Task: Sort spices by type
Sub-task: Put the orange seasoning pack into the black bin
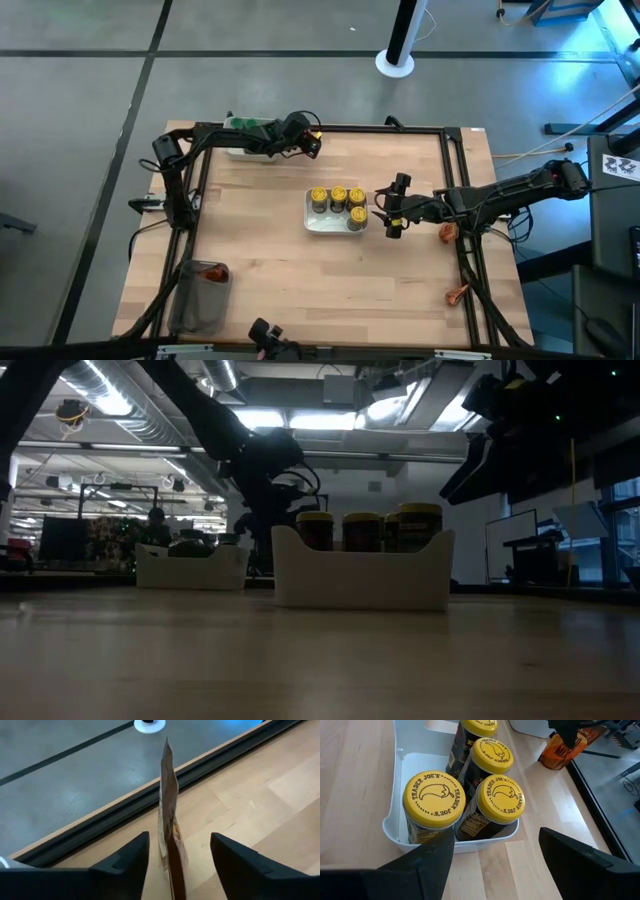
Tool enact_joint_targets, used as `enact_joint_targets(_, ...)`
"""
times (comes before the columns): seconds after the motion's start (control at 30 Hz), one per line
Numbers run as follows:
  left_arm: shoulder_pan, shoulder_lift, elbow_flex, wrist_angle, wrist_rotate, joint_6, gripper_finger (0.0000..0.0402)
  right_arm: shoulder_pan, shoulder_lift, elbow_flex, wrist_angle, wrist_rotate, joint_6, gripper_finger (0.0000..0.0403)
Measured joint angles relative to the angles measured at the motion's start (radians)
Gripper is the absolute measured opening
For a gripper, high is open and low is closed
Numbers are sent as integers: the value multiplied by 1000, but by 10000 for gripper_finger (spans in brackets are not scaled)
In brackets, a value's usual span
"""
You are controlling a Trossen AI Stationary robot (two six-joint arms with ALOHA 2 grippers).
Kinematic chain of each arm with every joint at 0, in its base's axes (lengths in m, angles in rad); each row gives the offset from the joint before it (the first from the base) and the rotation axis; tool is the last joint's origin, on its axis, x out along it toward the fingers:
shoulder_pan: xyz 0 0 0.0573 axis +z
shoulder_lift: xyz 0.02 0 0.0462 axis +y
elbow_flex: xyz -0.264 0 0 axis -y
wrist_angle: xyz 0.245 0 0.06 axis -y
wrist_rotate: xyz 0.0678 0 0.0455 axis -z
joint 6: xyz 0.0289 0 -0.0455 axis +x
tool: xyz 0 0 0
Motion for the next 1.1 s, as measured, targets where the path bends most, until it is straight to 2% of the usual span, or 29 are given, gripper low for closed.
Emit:
enact_joint_targets(0.53,2,18,-11,-52,-4,137,13,0,0,0,10,0,-25,291)
enact_joint_targets(0.83,-34,7,-9,-50,-12,227,6,0,0,0,11,0,-26,291)
enact_joint_targets(1.1,-101,-51,41,-145,-13,264,6,0,0,0,11,0,-26,291)
